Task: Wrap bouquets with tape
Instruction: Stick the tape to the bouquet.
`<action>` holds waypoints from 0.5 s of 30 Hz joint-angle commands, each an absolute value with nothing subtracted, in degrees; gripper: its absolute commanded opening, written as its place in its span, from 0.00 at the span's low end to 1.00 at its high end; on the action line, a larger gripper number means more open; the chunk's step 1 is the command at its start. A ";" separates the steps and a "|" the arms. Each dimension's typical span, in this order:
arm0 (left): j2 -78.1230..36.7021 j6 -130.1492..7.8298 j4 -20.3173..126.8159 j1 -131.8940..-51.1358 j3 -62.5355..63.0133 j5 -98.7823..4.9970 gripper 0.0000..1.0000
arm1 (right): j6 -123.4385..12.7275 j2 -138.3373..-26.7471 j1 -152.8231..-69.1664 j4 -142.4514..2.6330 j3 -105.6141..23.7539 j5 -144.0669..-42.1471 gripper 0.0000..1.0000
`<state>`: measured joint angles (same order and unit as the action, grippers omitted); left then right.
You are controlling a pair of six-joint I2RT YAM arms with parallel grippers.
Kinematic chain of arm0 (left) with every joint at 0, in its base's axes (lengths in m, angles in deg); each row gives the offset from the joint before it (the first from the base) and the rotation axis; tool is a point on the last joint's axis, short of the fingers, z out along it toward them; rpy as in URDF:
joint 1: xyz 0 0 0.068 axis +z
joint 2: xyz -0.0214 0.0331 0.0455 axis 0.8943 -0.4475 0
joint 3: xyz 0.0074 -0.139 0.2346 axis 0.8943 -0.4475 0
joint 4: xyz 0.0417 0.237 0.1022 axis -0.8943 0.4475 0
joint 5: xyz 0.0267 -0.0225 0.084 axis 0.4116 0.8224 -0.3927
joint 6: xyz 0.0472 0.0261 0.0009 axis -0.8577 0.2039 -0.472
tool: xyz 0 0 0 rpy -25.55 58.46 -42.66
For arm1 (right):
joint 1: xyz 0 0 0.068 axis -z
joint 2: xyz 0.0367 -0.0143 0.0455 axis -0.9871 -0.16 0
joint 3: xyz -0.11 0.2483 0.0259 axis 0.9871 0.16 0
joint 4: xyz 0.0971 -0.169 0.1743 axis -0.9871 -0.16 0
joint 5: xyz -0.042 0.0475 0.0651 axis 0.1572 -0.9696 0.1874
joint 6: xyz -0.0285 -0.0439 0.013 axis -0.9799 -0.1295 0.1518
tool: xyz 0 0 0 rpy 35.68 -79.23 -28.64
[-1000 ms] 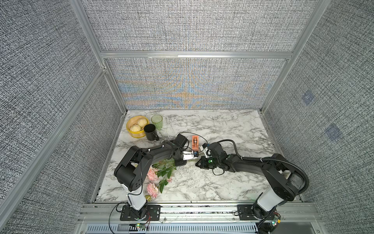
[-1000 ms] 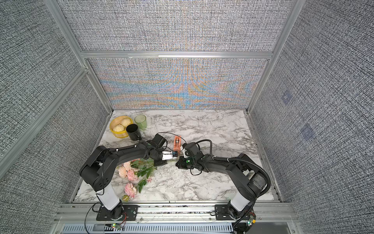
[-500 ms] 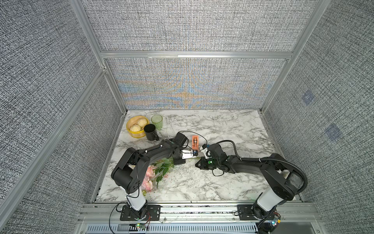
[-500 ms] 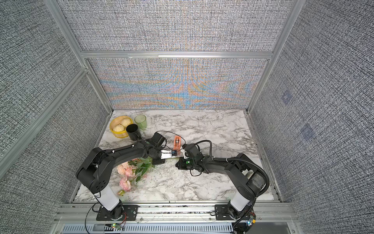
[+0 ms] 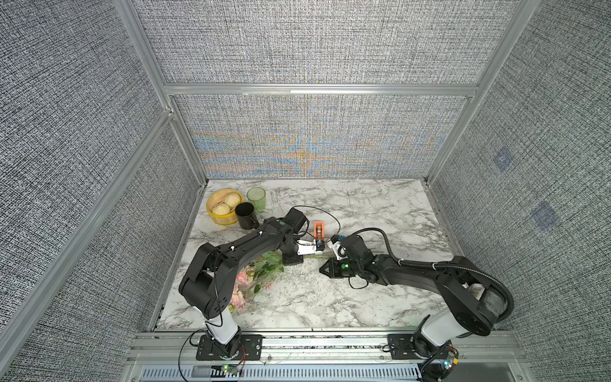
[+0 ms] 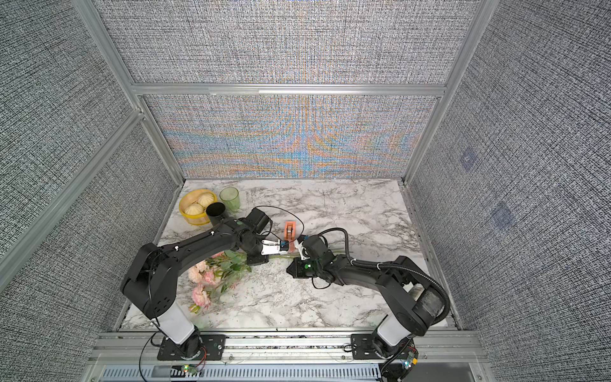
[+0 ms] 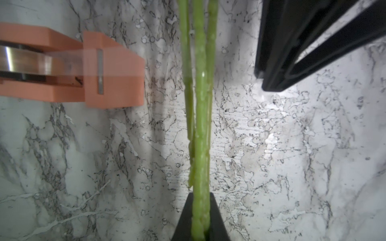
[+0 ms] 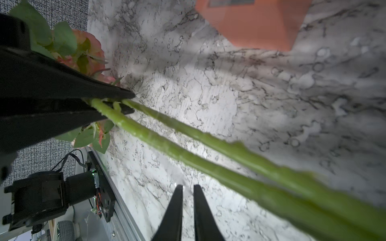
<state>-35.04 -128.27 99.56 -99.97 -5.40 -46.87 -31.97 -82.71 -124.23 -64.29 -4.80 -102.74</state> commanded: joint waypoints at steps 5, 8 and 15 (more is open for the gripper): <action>-35.72 -128.13 101.56 -99.89 -5.10 -44.45 0.00 | -37.40 -77.97 -125.54 -76.94 -6.50 -101.46 0.32; -36.05 -127.96 101.47 -99.89 -5.02 -44.62 0.00 | -40.03 -75.15 -126.90 -81.97 -6.50 -101.33 0.37; -35.90 -127.33 100.33 -99.82 -5.19 -44.36 0.00 | -47.05 -65.66 -127.68 -90.60 -5.23 -101.67 0.46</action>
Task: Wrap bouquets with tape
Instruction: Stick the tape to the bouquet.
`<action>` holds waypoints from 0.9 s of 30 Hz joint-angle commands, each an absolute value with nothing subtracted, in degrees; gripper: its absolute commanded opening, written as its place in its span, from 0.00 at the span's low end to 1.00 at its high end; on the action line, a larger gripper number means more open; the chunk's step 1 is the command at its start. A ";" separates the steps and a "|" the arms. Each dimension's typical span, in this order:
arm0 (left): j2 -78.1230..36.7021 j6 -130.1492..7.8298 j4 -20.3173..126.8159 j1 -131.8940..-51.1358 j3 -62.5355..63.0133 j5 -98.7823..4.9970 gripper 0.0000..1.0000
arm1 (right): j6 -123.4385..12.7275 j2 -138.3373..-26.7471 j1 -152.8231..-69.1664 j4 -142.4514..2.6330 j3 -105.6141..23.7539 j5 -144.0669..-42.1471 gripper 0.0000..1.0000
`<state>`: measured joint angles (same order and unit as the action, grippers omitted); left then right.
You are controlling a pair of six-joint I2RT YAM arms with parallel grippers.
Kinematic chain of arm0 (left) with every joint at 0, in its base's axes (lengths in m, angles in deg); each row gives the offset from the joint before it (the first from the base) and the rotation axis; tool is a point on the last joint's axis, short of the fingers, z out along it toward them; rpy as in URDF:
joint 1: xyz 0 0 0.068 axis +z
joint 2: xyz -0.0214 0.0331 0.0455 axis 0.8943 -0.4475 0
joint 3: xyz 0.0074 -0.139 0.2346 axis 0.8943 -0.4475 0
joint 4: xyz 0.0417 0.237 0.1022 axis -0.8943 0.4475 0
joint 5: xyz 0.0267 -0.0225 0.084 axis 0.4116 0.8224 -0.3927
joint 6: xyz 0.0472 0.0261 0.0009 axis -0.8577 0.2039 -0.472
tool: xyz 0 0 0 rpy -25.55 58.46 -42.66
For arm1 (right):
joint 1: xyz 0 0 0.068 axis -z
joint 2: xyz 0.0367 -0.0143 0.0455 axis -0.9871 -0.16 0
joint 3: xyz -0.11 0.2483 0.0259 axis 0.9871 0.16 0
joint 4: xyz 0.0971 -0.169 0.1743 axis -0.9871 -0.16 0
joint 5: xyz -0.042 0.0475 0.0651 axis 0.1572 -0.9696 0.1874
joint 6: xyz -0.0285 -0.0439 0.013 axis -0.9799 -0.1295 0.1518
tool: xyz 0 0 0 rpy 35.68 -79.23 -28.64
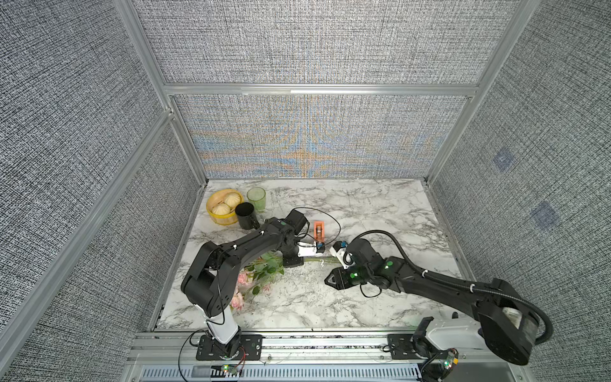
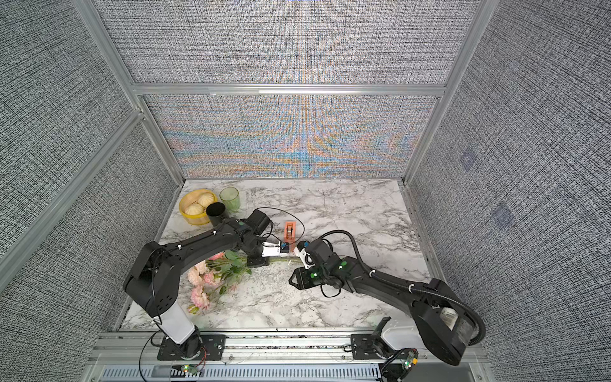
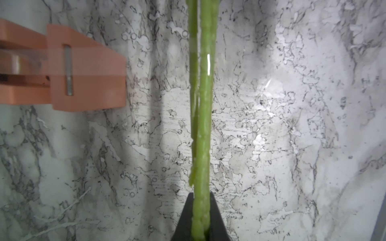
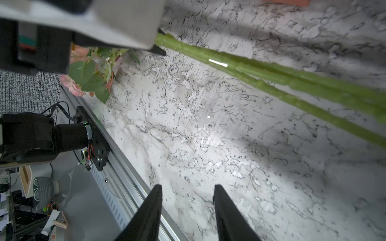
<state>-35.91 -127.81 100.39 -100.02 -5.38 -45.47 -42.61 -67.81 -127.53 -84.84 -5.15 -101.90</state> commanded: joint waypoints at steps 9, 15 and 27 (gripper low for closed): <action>-35.98 -127.16 101.03 -99.72 -4.75 -43.40 0.00 | -74.82 -53.79 -127.55 -85.44 -2.72 -81.17 0.44; -36.27 -127.16 101.47 -99.71 -4.40 -43.31 0.00 | -96.60 -57.55 -124.68 -51.20 10.51 -89.00 0.44; -37.04 -128.04 102.52 -99.63 -3.27 -43.34 0.00 | -108.55 -73.58 -118.51 -54.23 0.89 -104.20 0.49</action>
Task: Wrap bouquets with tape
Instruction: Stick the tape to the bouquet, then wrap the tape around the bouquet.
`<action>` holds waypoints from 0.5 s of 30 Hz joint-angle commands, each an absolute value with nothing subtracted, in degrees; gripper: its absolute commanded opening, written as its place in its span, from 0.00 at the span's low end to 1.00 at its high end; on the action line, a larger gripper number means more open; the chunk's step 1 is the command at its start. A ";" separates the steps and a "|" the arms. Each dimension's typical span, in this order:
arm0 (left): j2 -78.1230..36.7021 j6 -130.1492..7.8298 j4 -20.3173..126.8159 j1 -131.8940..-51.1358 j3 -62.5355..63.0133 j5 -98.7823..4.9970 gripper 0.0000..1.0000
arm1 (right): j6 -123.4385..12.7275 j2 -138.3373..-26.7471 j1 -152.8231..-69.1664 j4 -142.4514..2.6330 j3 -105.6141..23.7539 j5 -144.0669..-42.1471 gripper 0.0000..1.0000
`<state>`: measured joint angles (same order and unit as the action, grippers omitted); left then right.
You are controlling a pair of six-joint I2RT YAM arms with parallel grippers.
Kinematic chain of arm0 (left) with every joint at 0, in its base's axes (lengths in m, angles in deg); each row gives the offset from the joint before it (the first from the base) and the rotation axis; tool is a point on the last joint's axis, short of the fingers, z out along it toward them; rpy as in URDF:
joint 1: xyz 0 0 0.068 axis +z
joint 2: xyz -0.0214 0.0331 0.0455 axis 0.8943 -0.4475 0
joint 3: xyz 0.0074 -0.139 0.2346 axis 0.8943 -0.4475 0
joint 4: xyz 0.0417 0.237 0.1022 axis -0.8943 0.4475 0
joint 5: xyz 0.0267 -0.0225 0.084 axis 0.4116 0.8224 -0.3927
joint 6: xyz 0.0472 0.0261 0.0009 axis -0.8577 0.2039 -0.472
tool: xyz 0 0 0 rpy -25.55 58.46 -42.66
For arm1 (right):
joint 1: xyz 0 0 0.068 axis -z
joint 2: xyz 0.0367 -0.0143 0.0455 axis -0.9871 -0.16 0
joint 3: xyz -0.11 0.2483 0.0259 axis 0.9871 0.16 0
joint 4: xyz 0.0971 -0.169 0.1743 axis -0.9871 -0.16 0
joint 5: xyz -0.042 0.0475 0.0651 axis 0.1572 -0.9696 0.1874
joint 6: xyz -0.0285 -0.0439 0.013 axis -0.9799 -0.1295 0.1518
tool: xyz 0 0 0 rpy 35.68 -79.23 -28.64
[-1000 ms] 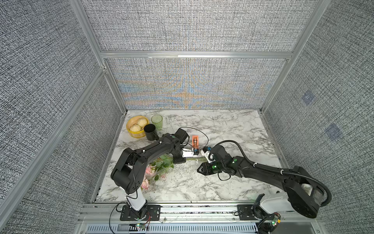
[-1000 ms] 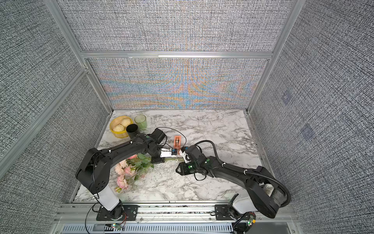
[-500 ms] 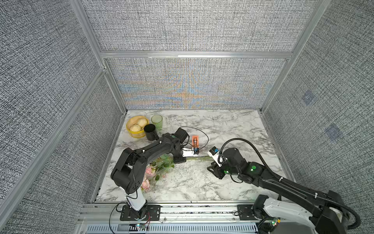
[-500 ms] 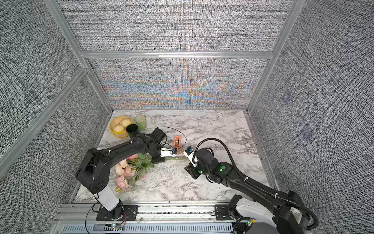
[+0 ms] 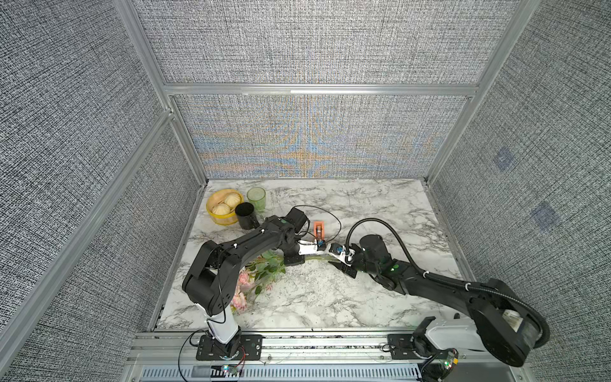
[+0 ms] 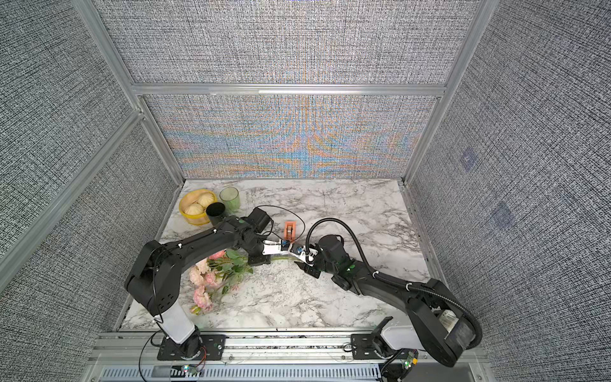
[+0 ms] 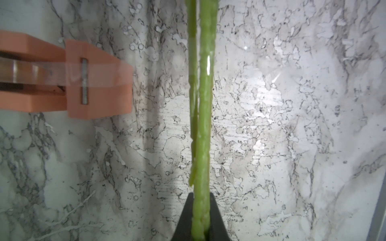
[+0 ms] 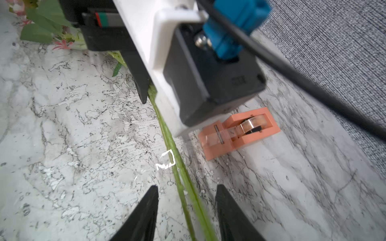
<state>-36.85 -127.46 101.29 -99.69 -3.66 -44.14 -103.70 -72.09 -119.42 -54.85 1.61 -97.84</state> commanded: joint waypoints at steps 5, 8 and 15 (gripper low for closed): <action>-37.04 -128.14 102.54 -99.54 -2.90 -42.47 0.00 | -110.64 -76.69 -114.77 -53.90 -0.10 -112.08 0.51; -36.93 -128.21 102.82 -99.56 -2.58 -42.43 0.00 | -113.41 -78.25 -114.72 -57.97 -2.87 -112.74 0.52; -36.53 -128.27 103.61 -99.54 -2.20 -42.29 0.00 | -117.63 -82.23 -115.13 -59.97 -6.47 -111.88 0.53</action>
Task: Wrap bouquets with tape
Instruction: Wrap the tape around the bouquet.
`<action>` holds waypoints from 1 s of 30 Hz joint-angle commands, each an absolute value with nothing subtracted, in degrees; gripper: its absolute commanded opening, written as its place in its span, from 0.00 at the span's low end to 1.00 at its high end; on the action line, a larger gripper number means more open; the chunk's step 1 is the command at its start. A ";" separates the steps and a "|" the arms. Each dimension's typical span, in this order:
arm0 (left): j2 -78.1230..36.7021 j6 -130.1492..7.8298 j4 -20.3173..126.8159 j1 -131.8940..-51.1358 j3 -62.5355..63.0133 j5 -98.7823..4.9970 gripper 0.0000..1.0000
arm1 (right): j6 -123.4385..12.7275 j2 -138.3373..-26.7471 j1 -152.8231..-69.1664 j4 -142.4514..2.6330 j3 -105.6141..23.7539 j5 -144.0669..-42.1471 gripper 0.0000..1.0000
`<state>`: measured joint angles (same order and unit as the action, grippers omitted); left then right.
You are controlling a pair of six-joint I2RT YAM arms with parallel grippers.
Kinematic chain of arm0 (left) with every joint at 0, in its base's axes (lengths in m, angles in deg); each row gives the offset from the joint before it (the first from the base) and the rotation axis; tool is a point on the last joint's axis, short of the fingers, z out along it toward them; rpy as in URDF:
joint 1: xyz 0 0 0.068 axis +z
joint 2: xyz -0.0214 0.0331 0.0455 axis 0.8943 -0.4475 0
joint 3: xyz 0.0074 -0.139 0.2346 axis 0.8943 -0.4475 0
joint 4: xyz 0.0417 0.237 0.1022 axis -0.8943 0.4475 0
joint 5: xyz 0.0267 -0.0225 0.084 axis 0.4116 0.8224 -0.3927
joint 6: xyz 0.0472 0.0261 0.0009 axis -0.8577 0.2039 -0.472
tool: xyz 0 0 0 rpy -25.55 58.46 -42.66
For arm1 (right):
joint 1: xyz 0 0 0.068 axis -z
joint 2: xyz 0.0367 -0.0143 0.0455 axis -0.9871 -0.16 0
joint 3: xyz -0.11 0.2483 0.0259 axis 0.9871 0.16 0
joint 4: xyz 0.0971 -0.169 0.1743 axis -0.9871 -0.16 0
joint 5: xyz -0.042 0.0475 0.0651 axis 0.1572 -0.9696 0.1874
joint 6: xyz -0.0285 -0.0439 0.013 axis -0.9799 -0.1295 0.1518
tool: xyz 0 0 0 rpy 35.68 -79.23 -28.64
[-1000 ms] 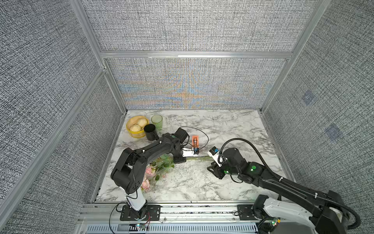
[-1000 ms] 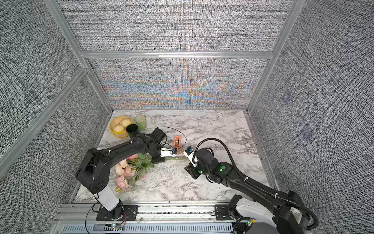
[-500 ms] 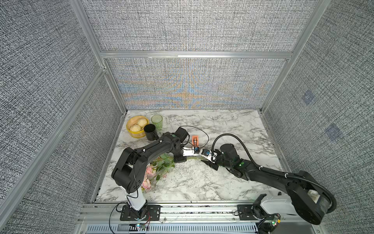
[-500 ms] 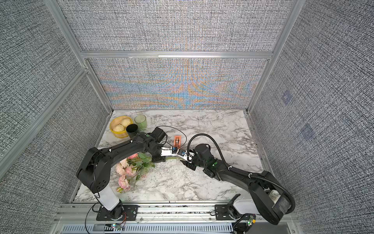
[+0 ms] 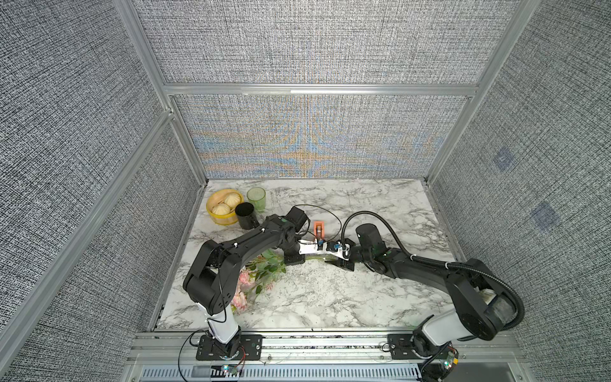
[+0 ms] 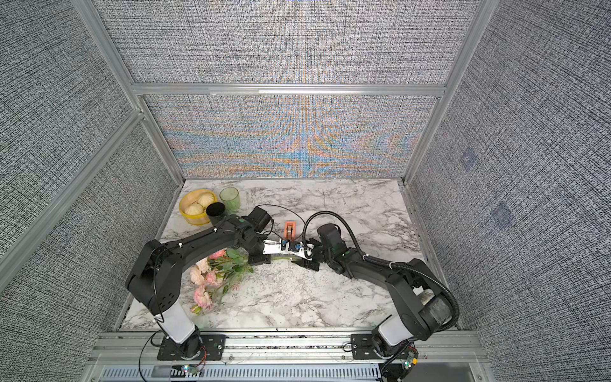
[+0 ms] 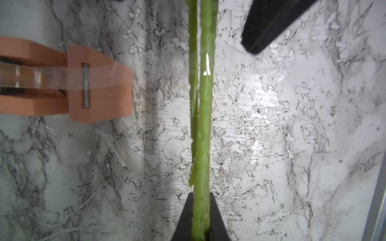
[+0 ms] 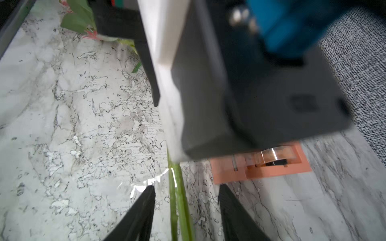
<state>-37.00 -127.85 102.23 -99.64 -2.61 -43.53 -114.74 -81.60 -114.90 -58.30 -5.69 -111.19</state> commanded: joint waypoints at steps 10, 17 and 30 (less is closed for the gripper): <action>-35.91 -128.04 103.83 -99.54 -1.63 -40.81 0.00 | -119.18 -83.95 -116.83 -53.61 -5.14 -105.42 0.50; -35.98 -128.13 104.59 -99.58 -1.50 -40.58 0.00 | -121.99 -84.25 -119.14 -51.11 -4.42 -101.88 0.44; -37.38 -128.65 106.68 -99.54 -0.12 -39.57 0.00 | -128.72 -83.35 -124.45 -48.84 -3.33 -87.85 0.36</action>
<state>-36.98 -127.90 104.87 -99.60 -0.70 -41.36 -127.37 -83.39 -123.86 -50.65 -3.25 -92.44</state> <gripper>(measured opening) 0.105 0.371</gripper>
